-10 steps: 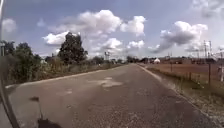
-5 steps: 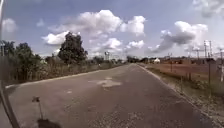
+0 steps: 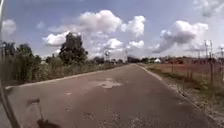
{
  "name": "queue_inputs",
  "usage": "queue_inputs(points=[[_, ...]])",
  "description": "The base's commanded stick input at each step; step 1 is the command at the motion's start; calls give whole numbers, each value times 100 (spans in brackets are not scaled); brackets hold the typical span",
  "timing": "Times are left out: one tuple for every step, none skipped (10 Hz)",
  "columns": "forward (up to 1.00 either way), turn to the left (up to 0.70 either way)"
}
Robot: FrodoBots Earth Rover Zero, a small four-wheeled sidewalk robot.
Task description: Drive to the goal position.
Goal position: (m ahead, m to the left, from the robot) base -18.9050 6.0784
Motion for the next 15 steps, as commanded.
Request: queue_inputs(points=[[70,35],[70,35],[70,35],[70,35],[70,35],[70,35],[70,35],[70,35],[70,35],[70,35],[70,35],[70,35],[70,35],[70,35],[70,35]])
